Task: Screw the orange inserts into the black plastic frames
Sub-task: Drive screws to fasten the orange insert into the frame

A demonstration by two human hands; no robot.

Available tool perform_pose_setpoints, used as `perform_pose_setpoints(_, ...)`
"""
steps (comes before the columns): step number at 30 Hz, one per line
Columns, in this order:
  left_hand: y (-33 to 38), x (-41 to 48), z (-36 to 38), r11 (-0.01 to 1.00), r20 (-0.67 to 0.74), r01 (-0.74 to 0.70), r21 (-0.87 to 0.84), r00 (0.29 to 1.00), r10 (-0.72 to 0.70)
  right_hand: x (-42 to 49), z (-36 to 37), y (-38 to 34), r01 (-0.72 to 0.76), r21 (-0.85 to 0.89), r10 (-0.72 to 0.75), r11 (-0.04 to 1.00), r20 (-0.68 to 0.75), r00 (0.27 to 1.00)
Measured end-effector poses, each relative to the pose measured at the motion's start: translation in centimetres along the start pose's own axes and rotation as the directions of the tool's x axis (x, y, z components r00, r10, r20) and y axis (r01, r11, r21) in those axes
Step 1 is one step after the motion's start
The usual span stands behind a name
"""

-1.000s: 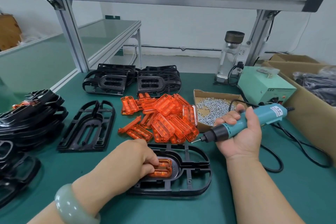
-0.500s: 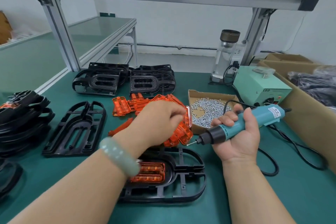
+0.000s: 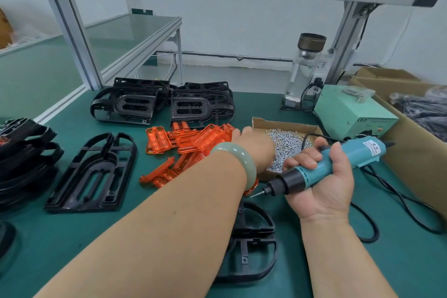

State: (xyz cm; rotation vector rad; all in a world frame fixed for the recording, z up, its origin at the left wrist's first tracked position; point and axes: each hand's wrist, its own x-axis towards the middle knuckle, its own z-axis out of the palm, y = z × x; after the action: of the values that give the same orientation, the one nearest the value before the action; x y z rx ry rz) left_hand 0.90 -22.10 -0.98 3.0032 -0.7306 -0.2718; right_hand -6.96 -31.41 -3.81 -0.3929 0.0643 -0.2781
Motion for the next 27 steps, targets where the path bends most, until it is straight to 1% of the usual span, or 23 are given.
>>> perform_pose_setpoints(2,0.3,0.1,0.1,0.997,-0.107,-0.038,0.067,0.993,0.045,0.0,0.0,0.0,0.002,-0.001,-0.002,1.0,-0.001,1.0)
perform_pose_setpoints(4,0.5,0.2,0.2,0.99,-0.185,-0.066,0.123,0.979,0.089,0.0,0.1,0.1,0.004,-0.004,-0.004,1.0,-0.004,1.0)
perform_pose_setpoints(6,0.6,0.3,0.2,0.986,-0.239,-0.086,0.142,0.964,0.118,0.0,0.1,0.1,0.005,-0.006,-0.005,1.0,-0.004,1.0)
perform_pose_setpoints(7,0.6,0.3,0.4,0.988,-0.261,-0.091,0.126,0.958,0.121,0.0,0.1,0.1,0.006,-0.007,-0.006,1.0,-0.003,1.0)
perform_pose_setpoints(9,0.6,0.1,0.4,0.995,-0.301,-0.091,0.05,0.948,0.102,0.0,0.1,0.2,0.011,-0.011,-0.011,1.0,0.001,1.0)
perform_pose_setpoints(12,0.4,-0.2,0.2,0.983,-0.328,-0.101,-0.153,0.944,0.046,0.0,0.1,0.2,0.022,-0.017,-0.022,1.0,-0.001,1.0)
perform_pose_setpoints(14,0.3,-0.6,-0.1,0.951,-0.338,-0.122,-0.283,0.941,0.02,0.0,0.0,0.2,0.024,-0.02,-0.024,0.999,0.003,1.0)
perform_pose_setpoints(16,0.3,-1.0,-0.4,0.924,-0.387,-0.153,-0.351,0.922,0.006,0.0,0.0,0.2,0.019,-0.016,-0.018,1.0,0.01,1.0)
perform_pose_setpoints(18,0.1,-1.3,-0.5,0.882,-0.444,-0.161,-0.443,0.894,-0.059,0.0,0.0,0.1,0.014,-0.011,-0.014,1.0,0.012,1.0)
perform_pose_setpoints(21,-0.6,-2.1,-1.0,0.741,-0.464,-0.142,-0.657,0.851,-0.248,-0.1,0.0,0.0,0.014,-0.003,-0.014,1.0,0.011,1.0)
perform_pose_setpoints(23,-1.3,-2.8,-1.1,0.618,-0.416,-0.134,-0.775,0.844,-0.338,-0.1,0.1,0.1,0.004,0.008,-0.004,1.0,0.011,1.0)
perform_pose_setpoints(24,-1.6,-3.3,-1.1,0.535,-0.367,-0.127,-0.835,0.853,-0.37,-0.1,0.2,0.1,0.0,0.013,0.0,1.0,0.008,1.0)
perform_pose_setpoints(25,-2.0,-4.0,-1.1,0.421,-0.306,-0.121,-0.899,0.862,-0.405,-0.2,0.3,0.2,-0.004,0.015,0.004,1.0,0.003,1.0)
perform_pose_setpoints(26,-2.4,-4.7,-1.1,0.267,-0.23,-0.118,-0.956,0.869,-0.438,-0.2,0.3,0.3,-0.007,0.014,0.007,1.0,0.001,1.0)
perform_pose_setpoints(27,-2.8,-5.3,-1.2,0.084,-0.146,-0.121,-0.989,0.877,-0.457,-0.3,0.4,0.4,-0.009,0.014,0.009,1.0,0.0,1.0)
